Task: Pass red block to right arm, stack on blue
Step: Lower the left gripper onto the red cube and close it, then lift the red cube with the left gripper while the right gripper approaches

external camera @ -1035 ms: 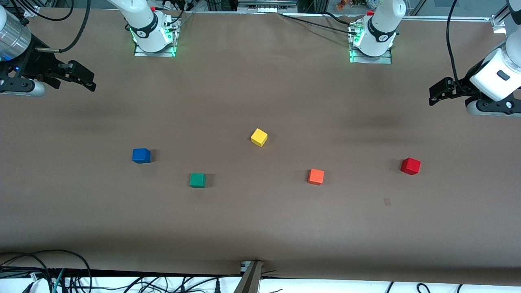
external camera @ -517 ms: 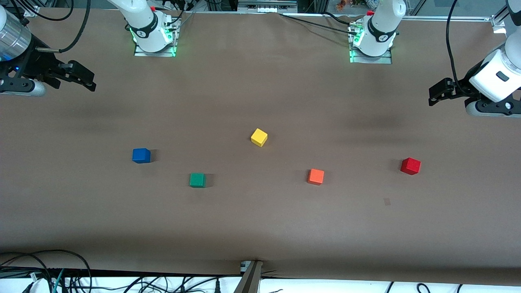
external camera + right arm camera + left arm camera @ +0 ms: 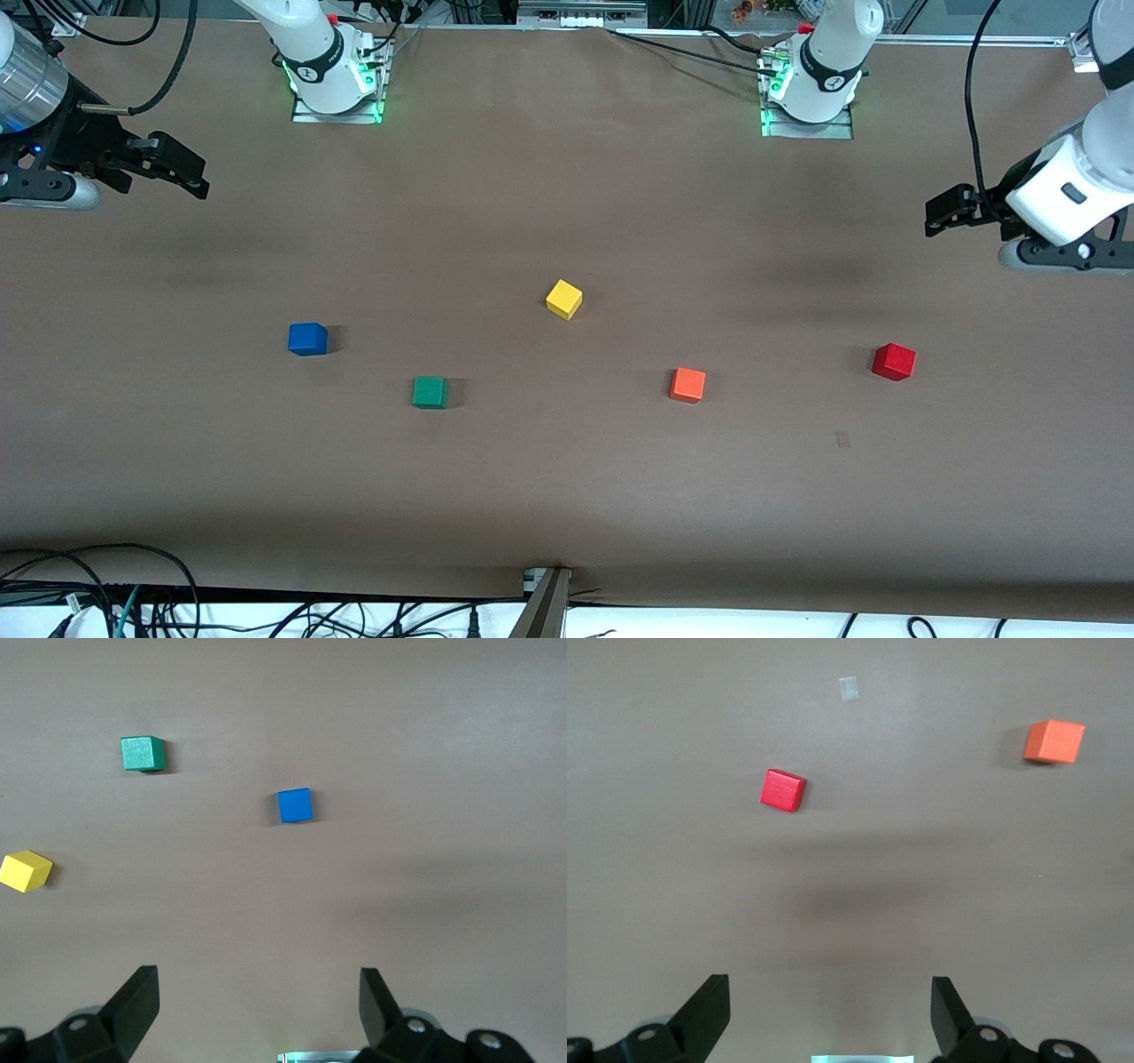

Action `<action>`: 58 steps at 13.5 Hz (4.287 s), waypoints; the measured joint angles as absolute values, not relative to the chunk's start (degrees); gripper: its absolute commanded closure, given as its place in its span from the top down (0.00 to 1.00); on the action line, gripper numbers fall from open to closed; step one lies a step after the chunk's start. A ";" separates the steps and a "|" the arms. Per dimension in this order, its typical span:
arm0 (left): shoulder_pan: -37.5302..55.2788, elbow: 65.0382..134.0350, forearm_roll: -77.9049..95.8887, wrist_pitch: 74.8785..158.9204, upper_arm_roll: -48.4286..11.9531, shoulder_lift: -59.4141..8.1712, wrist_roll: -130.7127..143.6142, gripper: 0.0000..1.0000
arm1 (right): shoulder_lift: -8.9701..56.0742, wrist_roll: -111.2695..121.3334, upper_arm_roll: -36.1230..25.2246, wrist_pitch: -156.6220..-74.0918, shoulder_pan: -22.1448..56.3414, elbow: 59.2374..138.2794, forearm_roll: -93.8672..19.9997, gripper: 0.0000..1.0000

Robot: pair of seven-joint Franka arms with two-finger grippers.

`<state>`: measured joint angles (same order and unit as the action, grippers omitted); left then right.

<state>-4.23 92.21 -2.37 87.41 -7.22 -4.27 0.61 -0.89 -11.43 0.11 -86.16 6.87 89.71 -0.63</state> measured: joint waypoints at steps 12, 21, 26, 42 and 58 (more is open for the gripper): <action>-7.31 101.57 -12.63 116.65 -6.18 -20.71 -18.82 1.00 | 0.16 -9.20 -0.55 -86.28 6.98 88.87 -0.64 1.00; -12.82 112.92 -15.41 141.13 -6.21 -28.19 -20.94 1.00 | -1.32 -1.31 1.04 -82.63 7.45 87.10 -0.76 1.00; -13.62 113.02 -15.27 143.76 -6.34 -31.38 -20.77 0.88 | -1.00 8.87 2.40 -80.74 7.60 87.28 -5.32 1.00; -26.04 111.62 -12.55 143.53 -26.21 -30.71 -29.11 0.00 | 2.36 33.35 2.09 -86.73 6.26 89.69 -22.96 1.00; -29.70 101.26 34.77 121.40 -38.89 -30.64 -83.23 0.00 | 12.52 30.23 -0.05 -84.64 1.08 93.73 -58.58 1.00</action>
<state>-29.70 101.26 34.77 121.40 -38.89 -30.64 -83.23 12.52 30.23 -0.05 -84.64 1.08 93.73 -58.58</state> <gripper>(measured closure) 0.441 0.000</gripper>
